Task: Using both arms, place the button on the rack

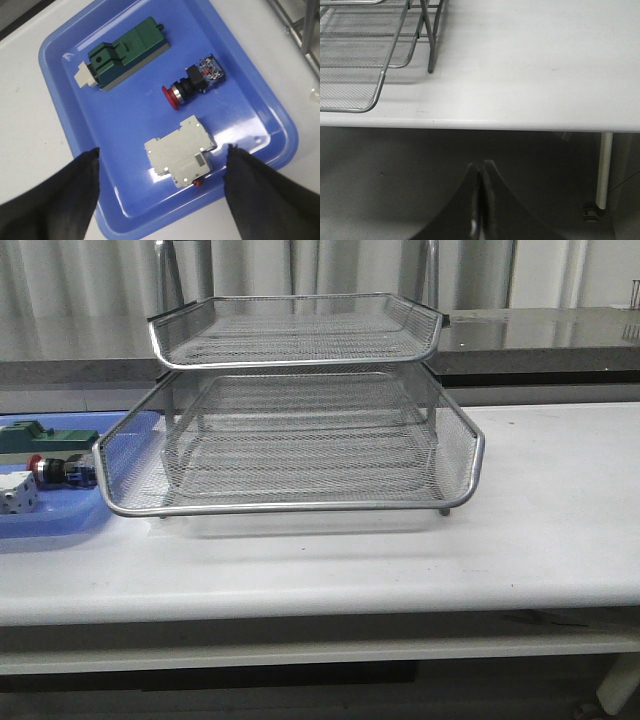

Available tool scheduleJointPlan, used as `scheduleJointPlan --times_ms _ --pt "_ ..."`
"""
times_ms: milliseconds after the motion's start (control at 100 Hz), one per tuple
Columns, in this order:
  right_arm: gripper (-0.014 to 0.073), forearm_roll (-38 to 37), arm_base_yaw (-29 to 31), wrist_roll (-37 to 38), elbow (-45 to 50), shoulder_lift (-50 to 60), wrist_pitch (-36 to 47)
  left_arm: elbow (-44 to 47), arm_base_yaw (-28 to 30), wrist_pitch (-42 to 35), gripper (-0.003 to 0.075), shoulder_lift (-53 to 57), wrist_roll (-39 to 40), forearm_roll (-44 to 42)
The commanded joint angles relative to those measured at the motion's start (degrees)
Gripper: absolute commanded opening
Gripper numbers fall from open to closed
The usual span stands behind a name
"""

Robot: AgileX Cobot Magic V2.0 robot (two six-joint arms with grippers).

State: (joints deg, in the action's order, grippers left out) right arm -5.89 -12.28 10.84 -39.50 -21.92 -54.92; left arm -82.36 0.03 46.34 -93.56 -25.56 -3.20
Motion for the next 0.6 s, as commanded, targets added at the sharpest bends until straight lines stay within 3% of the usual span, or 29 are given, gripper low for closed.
scheduleJointPlan --times_ms 0,270,590 --pt "-0.0069 -0.8 -0.1 -0.2 -1.8 -0.4 4.4 -2.1 0.0 -2.5 0.0512 2.2 0.2 3.7" --pt "-0.0069 -0.8 -0.1 -0.2 -1.8 -0.4 4.4 -3.7 0.0 -3.2 0.0514 -1.2 -5.8 6.1" --pt "-0.0069 -0.8 -0.1 -0.2 -1.8 -0.4 4.4 -14.3 -0.2 2.6 0.0514 -12.1 -14.6 9.4"
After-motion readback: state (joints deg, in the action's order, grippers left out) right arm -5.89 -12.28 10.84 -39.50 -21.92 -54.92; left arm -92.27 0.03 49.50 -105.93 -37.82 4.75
